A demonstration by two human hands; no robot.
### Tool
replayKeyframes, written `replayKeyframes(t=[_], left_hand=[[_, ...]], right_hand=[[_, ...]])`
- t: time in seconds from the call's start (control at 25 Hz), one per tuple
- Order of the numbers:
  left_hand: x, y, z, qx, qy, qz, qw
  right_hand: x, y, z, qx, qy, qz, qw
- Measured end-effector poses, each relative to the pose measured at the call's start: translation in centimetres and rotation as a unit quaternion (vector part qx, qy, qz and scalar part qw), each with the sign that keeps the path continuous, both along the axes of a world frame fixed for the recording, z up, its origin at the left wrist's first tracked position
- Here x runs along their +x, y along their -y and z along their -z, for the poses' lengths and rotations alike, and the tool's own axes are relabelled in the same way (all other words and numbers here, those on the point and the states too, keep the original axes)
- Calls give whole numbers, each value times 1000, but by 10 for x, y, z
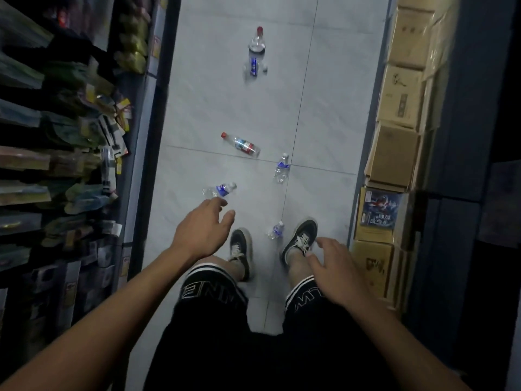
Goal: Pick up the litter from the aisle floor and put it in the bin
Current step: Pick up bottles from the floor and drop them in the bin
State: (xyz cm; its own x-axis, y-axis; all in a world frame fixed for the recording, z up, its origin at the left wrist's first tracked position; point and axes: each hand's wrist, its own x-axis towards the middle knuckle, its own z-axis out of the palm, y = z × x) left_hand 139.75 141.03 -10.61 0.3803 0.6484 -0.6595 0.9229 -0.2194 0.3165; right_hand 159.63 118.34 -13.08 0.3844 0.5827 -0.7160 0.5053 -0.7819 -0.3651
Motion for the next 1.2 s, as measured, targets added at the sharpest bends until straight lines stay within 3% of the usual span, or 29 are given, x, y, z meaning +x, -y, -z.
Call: replayKeyframes(t=[0.16, 0.4, 0.52, 0.68, 0.84, 0.96, 1.04, 1.12, 1.2], left_hand=[[19, -1, 121, -65, 16, -98, 993], [-2, 15, 409, -111, -17, -222, 969], [-14, 34, 530, -133, -28, -250, 959], [-42, 39, 631, -131, -26, -237, 962], [-61, 17, 665, -70, -8, -250, 966], [-69, -12, 662, -17, 25, -218, 976], [-73, -42, 663, 70, 30, -172, 982], [-76, -80, 670, 158, 6, -122, 980], [-81, -113, 693, 184, -52, -56, 980]], right_hand=[[-26, -27, 122, -35, -45, 14, 998], [-126, -42, 408, -183, -104, 146, 967], [-164, -34, 546, -218, -66, 226, 947], [-187, -37, 671, -191, 12, 221, 956], [-195, -60, 713, -197, 96, 169, 961], [-198, -92, 703, -124, 91, 131, 979], [-202, -115, 687, -60, 70, 118, 989], [-205, -140, 674, -19, 65, 104, 992], [-207, -158, 668, 10, 69, 71, 995]])
